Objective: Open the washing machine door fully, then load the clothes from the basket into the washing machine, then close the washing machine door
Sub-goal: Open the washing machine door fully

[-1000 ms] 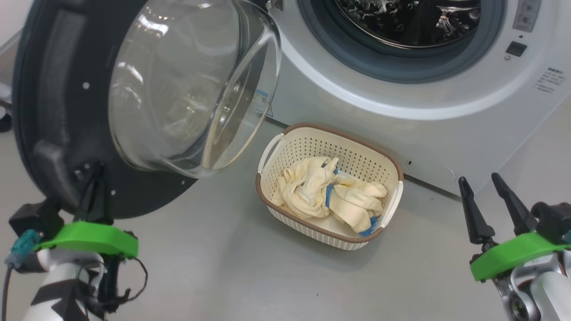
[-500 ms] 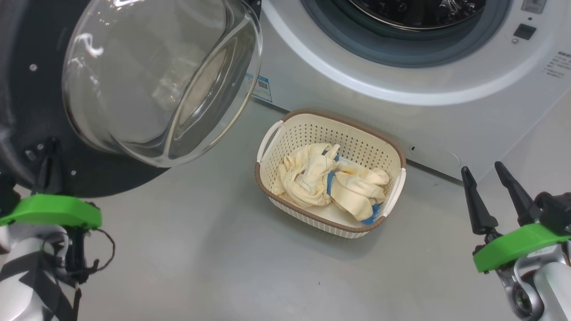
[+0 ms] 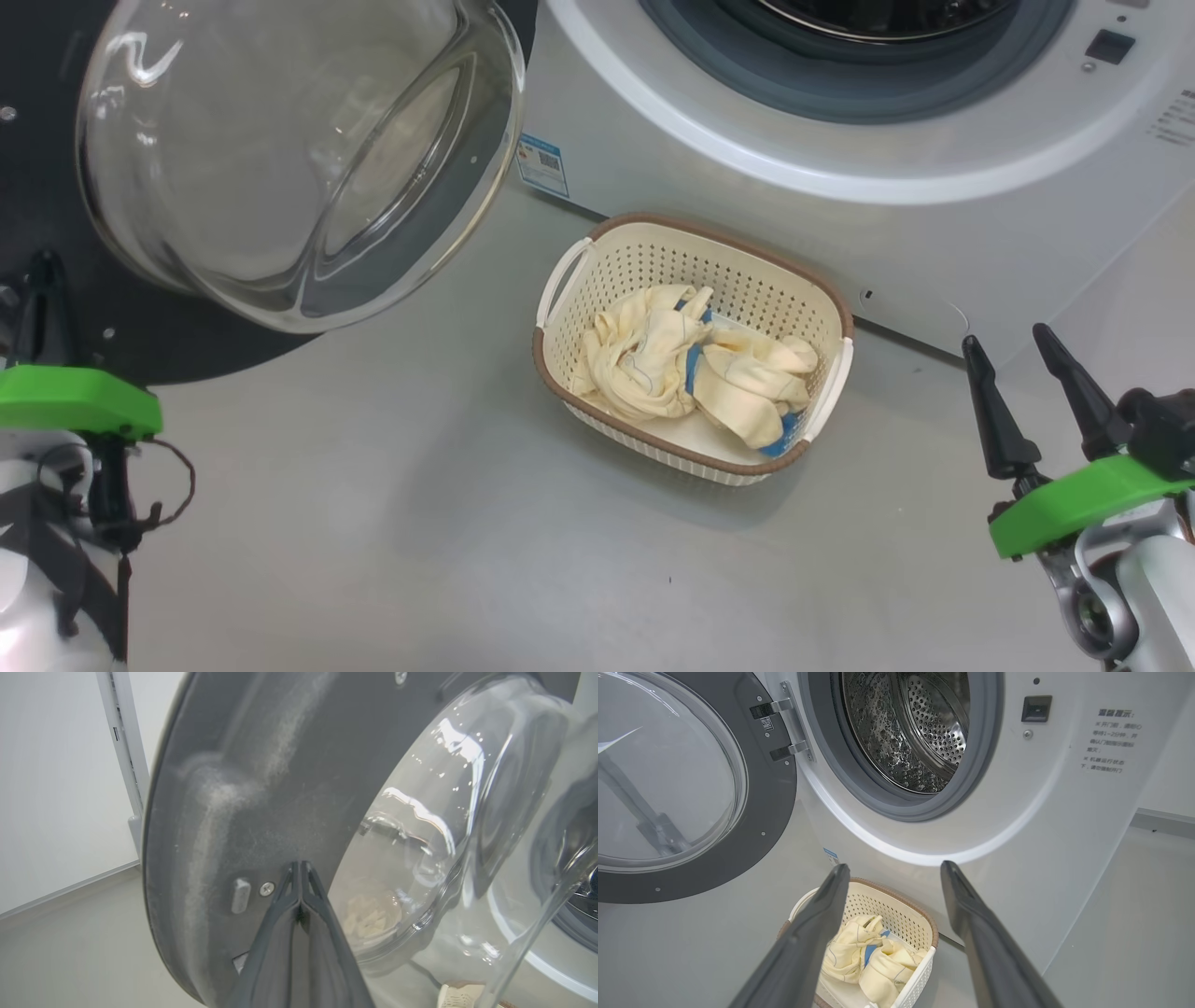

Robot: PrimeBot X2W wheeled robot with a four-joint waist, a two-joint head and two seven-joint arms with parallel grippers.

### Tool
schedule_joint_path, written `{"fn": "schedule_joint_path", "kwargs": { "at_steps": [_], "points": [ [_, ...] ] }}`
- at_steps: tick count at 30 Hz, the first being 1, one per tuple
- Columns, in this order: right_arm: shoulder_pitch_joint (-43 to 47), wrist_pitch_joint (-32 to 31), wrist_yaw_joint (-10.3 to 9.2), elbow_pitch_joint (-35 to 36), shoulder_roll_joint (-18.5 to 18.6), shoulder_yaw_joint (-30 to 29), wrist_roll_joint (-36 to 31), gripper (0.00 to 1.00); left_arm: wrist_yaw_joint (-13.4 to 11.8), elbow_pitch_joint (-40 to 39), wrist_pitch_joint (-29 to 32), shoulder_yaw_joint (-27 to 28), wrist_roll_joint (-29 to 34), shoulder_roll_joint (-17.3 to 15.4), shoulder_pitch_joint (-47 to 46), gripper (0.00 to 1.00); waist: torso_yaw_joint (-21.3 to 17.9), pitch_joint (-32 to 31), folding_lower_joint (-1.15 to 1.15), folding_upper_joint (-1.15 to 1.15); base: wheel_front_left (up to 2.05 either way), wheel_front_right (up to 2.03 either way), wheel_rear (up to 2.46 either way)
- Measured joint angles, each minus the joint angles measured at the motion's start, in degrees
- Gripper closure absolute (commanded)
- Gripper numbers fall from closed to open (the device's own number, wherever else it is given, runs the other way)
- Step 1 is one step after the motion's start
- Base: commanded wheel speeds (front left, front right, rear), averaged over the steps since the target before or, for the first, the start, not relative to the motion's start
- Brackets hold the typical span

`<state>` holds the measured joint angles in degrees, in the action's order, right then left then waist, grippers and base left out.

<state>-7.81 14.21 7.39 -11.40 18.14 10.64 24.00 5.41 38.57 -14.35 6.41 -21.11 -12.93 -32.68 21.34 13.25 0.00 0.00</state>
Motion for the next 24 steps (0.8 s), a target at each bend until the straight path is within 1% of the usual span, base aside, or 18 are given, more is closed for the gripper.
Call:
{"fn": "schedule_joint_path", "kwargs": {
  "at_steps": [5,12,24],
  "points": [
    [-0.63,0.0,0.0,0.0,0.31,0.19,-0.07,0.0,0.63,2.56,0.0,2.66,1.97,0.07,-2.69,1.0,-0.38,1.22,0.0,0.0,0.0,0.0,0.0],
    [-2.03,0.0,0.0,0.11,0.82,0.22,-0.32,0.0,0.69,4.83,-0.01,6.48,3.86,0.07,-5.52,1.0,-1.04,2.72,0.0,0.0,0.0,0.0,0.0],
    [-3.55,0.2,0.0,0.85,1.36,0.22,-0.41,0.0,1.62,8.06,-0.01,11.05,6.99,-0.48,-9.25,1.0,-1.87,5.16,0.0,0.0,0.0,0.0,0.0]
  ]
}}
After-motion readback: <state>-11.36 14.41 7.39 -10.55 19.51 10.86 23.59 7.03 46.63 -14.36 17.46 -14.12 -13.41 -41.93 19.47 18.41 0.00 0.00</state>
